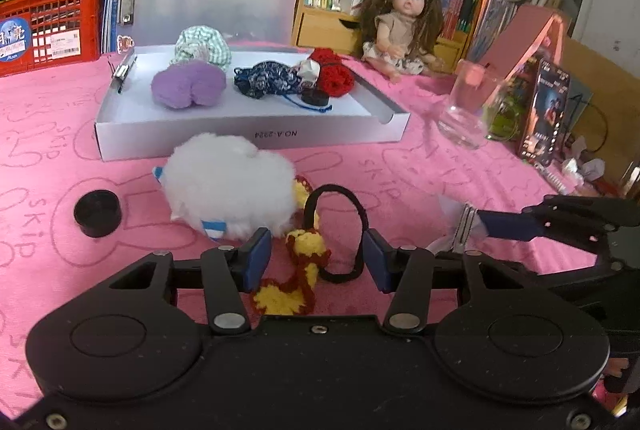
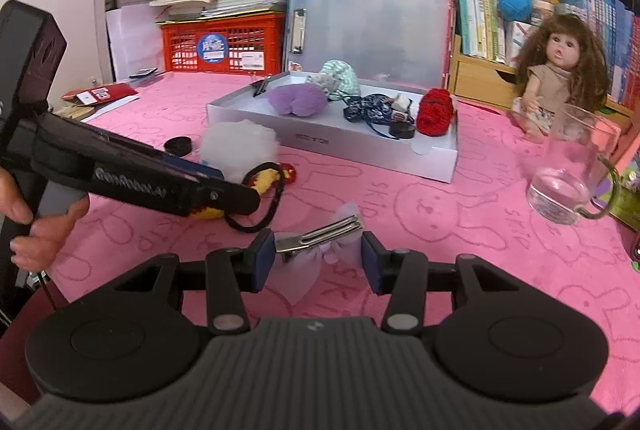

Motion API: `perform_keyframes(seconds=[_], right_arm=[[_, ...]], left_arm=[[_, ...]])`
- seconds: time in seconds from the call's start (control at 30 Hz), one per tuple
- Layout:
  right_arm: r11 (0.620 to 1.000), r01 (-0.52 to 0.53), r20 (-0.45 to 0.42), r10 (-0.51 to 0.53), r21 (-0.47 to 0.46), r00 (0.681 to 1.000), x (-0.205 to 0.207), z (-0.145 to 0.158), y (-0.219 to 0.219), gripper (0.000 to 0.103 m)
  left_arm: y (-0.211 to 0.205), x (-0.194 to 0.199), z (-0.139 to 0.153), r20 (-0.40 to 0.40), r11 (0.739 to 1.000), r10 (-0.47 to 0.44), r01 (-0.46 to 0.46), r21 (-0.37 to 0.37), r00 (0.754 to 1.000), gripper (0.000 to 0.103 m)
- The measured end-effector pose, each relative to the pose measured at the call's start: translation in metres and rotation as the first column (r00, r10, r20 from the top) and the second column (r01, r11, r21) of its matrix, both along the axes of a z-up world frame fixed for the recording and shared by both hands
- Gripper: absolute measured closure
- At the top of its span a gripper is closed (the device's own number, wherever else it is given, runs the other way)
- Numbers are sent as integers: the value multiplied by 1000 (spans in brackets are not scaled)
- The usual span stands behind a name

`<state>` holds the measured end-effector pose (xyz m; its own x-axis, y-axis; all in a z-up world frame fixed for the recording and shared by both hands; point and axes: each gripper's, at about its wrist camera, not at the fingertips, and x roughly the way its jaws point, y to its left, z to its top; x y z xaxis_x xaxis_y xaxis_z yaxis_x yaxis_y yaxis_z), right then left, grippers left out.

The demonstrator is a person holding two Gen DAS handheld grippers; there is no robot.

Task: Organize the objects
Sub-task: 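Grasp the yellow-red knitted strap with the left tool while the right tool grasps the metal hair clip, then carry the knitted strap and hair clip toward the white tray with both tools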

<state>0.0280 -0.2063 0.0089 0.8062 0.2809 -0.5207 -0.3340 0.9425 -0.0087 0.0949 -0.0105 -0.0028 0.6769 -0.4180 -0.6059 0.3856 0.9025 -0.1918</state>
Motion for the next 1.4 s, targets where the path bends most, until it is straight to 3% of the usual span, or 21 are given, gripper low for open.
perform_keyframes(seconds=[0.07,0.1,0.13,0.53,1.0,1.4], right_arm=[[1000,9,-4,-9,3,1000,1,-1,-2,50],[1000,13,-5,-13,5,1000,1,-2,-2,50],[1000,15,-7,-15,8,1000,1,-2,-3,50],[998,51,-6,-51,36,999,2,4,-9,50],[997,74,33,-75,25,997,-3,19,-4,50],[995,97,56,-98,25,994,7,33,-7,50]], left_arm=[[-4,0,-2,5,1000,13,-13,13,1000,67],[-6,0,-3,12,999,19,-19,31,1000,80],[-7,-1,-3,16,998,22,-23,50,1000,83],[-4,-17,12,32,999,18,-19,34,999,83],[4,-39,37,83,995,88,-91,30,993,83],[23,-29,59,130,989,146,-149,13,981,83]])
